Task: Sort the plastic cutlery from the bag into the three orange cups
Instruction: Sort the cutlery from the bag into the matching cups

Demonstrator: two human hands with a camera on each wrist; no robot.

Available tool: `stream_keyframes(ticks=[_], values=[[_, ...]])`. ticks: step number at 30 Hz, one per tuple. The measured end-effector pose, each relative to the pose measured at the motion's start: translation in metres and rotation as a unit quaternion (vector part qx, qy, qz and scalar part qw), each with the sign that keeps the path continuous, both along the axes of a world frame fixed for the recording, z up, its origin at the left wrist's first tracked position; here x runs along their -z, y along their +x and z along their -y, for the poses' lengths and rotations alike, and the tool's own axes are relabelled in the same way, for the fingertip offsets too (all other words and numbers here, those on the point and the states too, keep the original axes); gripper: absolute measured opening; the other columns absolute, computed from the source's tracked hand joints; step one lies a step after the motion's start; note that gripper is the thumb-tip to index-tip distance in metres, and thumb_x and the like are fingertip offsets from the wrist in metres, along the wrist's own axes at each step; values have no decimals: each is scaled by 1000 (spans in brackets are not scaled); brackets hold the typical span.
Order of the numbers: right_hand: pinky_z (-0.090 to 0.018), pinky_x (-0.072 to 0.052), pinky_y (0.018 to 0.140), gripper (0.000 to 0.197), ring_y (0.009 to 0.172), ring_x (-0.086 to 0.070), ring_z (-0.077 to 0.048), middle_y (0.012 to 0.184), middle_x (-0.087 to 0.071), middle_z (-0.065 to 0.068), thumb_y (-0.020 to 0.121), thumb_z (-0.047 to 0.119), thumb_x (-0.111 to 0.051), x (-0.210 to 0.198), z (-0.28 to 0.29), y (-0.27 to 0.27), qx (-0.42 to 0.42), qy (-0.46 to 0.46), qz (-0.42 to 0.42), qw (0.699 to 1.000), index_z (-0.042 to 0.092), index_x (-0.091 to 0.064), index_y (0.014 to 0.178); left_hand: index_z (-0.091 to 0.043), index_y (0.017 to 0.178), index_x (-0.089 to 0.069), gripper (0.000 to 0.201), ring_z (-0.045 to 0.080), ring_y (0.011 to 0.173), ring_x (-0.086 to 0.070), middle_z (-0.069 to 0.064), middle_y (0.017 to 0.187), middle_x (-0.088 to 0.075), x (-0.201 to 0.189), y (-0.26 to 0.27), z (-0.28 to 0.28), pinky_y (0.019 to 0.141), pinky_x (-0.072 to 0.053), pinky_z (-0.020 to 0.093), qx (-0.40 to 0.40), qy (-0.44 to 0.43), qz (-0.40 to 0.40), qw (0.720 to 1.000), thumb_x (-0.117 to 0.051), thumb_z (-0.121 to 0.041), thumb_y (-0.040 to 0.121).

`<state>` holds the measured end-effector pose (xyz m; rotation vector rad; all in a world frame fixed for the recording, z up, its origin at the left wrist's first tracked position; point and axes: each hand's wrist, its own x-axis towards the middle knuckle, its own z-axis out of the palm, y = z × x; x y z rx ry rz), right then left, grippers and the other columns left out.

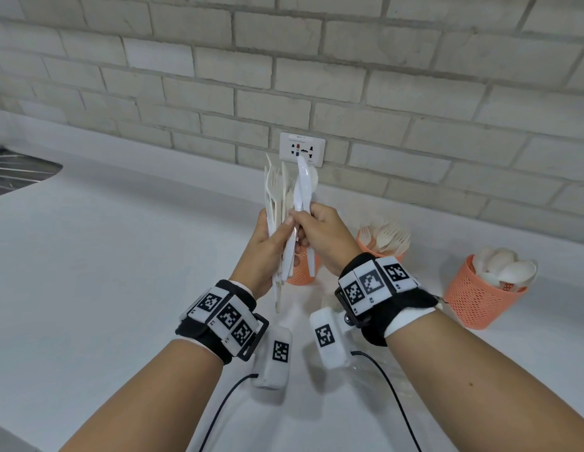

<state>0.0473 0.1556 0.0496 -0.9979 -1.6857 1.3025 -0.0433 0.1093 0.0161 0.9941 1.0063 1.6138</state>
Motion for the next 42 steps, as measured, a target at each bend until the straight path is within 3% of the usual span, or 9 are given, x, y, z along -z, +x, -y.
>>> stream_keyframes(ticks=[5,11,16,20,24,28,31,37,42], values=[[-19,-46,45,15,47,-52,-6,69,-54,-5,95,9,-47,3,1,1,8,33,-20,999,1,-53,105,-17,127,-37,37,8,62,-66,7,93,-62,-1,-4,-4,56,-53,23,-23,11,34,999,-50,-7,94],[-24,-46,46,23,59,-50,-18,87,-56,-19,97,5,-40,5,-2,-3,-6,-20,-34,999,-1,-54,113,-12,137,-30,54,16,80,-67,16,115,-59,3,-8,-7,63,-55,26,3,-4,70,998,-54,-4,90],[-30,-48,48,26,50,-51,-21,71,-56,-18,94,17,-49,7,-2,-3,42,22,-14,999,-8,-57,95,-10,137,-30,56,9,61,-63,10,97,-58,5,-8,-8,56,-51,22,18,4,58,998,-55,3,88],[-18,-40,36,18,35,-48,-6,56,-51,-6,94,12,-51,5,-3,1,56,27,-25,998,-1,-57,82,-11,137,-30,57,11,58,-61,8,89,-58,5,-9,-7,54,-51,24,28,5,51,998,-56,1,88],[-16,-38,43,22,51,-47,-9,64,-52,-2,98,12,-40,-1,-14,3,73,-19,-11,997,11,-53,80,-17,132,-32,51,12,60,-64,9,96,-58,2,-13,-6,54,-54,25,6,-14,69,997,-54,0,89],[-21,-42,47,16,54,-48,-11,73,-53,-3,98,23,-43,-8,-13,-4,9,-20,14,1000,9,-49,91,-15,134,-31,57,18,80,-65,14,112,-59,2,-13,-6,62,-55,26,8,-1,53,999,-55,6,87],[-25,-46,42,8,49,-48,-16,78,-49,-6,93,12,-51,-2,-4,-10,-11,-17,31,999,10,-45,98,-18,131,-33,59,14,71,-65,12,107,-61,4,-11,-5,58,-53,24,-15,5,39,999,-57,9,84],[-24,-51,54,44,61,-53,-16,100,-50,-16,88,-2,-56,-2,-9,-5,-79,-122,-45,988,3,-40,129,-15,138,-26,67,12,70,-64,9,99,-60,1,-20,-2,59,-53,22,-40,36,14,998,-55,13,83],[-31,-54,75,11,68,-58,-19,80,-57,-11,93,-1,-47,-12,-16,4,-105,-150,-47,982,0,-58,94,-4,134,-27,59,13,54,-58,6,75,-62,0,-29,-7,55,-52,24,-36,26,58,997,-53,13,84]])
